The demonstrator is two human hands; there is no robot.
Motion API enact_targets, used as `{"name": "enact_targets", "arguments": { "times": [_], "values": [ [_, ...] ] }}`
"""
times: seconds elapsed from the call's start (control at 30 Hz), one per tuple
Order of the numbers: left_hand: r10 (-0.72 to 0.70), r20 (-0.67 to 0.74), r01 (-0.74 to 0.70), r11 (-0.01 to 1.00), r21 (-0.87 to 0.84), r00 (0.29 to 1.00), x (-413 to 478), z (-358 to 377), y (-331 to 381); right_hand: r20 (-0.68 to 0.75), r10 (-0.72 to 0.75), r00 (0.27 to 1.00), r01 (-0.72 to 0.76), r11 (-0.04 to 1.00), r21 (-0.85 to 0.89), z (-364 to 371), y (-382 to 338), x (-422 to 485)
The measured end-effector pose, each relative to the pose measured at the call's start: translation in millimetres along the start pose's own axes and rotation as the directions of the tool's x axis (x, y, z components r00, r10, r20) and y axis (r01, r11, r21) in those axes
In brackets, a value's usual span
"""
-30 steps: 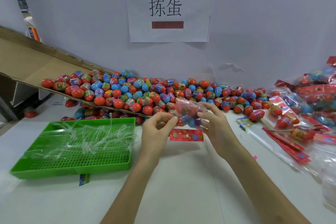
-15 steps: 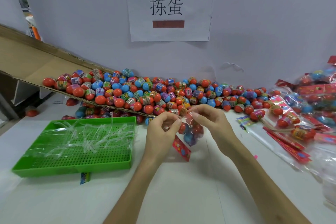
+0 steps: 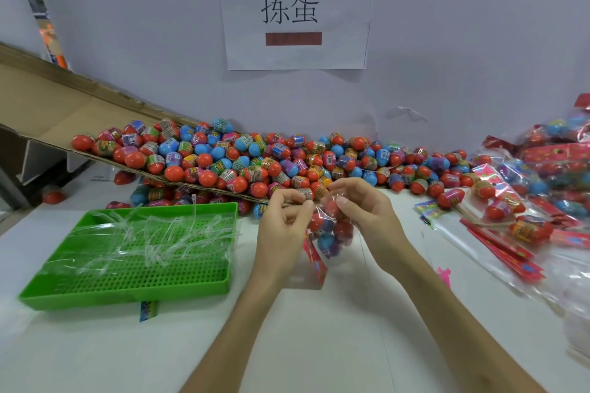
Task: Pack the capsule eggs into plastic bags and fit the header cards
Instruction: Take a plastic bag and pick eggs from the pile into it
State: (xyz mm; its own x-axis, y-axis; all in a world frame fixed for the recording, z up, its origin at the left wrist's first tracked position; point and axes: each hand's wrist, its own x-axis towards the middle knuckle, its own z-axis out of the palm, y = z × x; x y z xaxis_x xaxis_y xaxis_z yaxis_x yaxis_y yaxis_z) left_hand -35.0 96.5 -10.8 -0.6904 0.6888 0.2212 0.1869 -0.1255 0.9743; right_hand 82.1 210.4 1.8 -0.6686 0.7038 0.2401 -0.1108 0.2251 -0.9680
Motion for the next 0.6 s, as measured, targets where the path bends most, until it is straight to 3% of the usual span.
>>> {"name": "enact_targets", "arguments": {
  "times": [0.13,0.47,0.6],
  "values": [
    [0.122,0.049,-0.128,0.981,0.146,0.991,0.8,-2.0,-0.2,0.009,-0.061,0.998,0.061,0.998,-0.005,-1.1,-1.9,-1.9],
    [0.266,-0.037,-0.250,0.940,0.233,0.963,-2.9,0.2,-2.6,0.038,-0.085,0.996,0.086,0.996,-0.021,4.8,-3.2,-2.7],
    [0.338,-0.003,-0.323,0.902,0.285,0.941,-4.7,2.0,-3.5,0.041,-0.041,0.998,0.042,0.998,-0.040,5.0,-6.2,-2.4]
  ]
}}
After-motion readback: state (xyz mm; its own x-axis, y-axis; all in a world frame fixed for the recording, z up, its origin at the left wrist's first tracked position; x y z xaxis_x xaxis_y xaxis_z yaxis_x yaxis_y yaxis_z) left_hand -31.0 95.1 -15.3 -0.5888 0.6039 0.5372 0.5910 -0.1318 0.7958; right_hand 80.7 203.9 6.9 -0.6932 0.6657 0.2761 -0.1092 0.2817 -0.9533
